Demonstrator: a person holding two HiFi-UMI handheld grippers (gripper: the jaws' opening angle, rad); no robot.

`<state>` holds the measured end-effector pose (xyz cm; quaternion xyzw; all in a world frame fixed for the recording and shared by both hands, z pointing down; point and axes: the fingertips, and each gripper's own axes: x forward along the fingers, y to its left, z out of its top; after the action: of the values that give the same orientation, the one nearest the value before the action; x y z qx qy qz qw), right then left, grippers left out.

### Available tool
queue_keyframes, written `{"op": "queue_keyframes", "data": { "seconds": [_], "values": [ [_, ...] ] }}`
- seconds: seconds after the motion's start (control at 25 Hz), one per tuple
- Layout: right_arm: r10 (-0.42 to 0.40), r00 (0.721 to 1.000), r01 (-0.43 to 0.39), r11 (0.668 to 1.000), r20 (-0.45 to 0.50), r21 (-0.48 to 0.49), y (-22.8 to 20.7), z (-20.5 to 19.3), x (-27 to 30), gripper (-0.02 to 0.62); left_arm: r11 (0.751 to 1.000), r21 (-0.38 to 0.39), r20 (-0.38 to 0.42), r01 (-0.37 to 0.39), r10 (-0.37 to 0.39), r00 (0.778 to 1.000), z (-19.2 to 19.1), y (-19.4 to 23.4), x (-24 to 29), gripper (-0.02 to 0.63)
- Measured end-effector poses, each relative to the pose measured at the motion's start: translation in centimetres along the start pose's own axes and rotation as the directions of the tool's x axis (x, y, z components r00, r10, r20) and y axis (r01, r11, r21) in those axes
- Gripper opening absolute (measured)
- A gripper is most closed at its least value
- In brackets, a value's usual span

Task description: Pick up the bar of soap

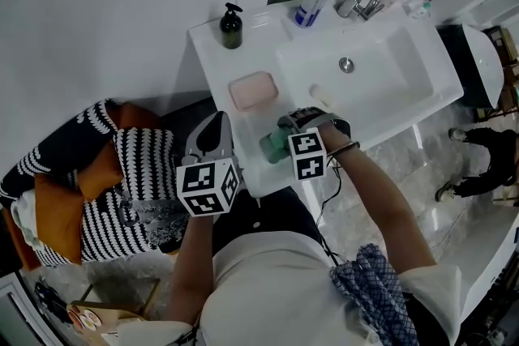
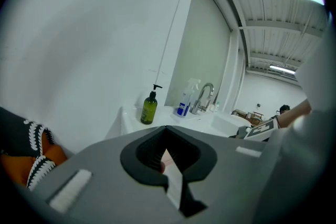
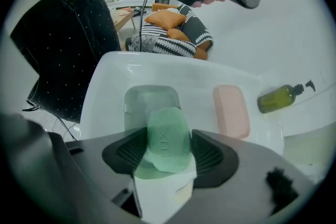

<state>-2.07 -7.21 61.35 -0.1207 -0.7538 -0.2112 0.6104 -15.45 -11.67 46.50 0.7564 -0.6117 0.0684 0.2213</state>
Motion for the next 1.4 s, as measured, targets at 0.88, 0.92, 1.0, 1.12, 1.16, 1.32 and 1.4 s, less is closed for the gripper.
{"op": "queue_keyframes", "data": {
  "seconds": [0.88,0.92,1.0,1.12,1.16,1.32,1.4],
  "values": [
    [0.001,0.991,-0.012,0.997,0.136,0.077,-1.3,0.1,-2.7,0.255,0.998,-0.03,0.049,-0.05,0.052,0.997,1.3,-0.4,0.5,0.009],
    [-0.008,0.989,-0.005,0.996,0.149,0.086,-1.6,0.2,-3.1,0.255,0.998,-0.029,0.05,-0.048,0.05,0.998,1.3,-0.5,0.6,0.009],
    [-0.021,0.986,0.004,0.995,0.166,0.102,-1.9,0.4,-3.8,0.255,0.999,-0.025,0.05,-0.044,0.045,0.998,1.4,-0.8,0.8,0.008],
    [-0.024,0.98,-0.003,0.991,0.197,0.135,-1.9,0.6,-4.6,0.255,0.999,-0.019,0.047,-0.038,0.039,0.998,1.4,-1.0,1.0,0.009],
    [-0.025,0.977,-0.007,0.989,0.21,0.151,-1.9,0.6,-4.9,0.255,0.999,-0.017,0.045,-0.036,0.037,0.998,1.4,-1.0,1.1,0.008],
    [-0.047,0.967,-0.011,0.974,0.251,0.228,-1.8,0.2,-5.8,0.255,1.0,-0.01,0.037,-0.026,0.027,0.999,1.3,-1.3,1.5,0.009],
    [-0.072,0.961,-0.006,0.96,0.268,0.28,-2.0,-0.2,-6.3,0.255,1.0,-0.004,0.034,-0.012,0.012,0.999,1.4,-1.7,1.8,0.009]
  ]
}}
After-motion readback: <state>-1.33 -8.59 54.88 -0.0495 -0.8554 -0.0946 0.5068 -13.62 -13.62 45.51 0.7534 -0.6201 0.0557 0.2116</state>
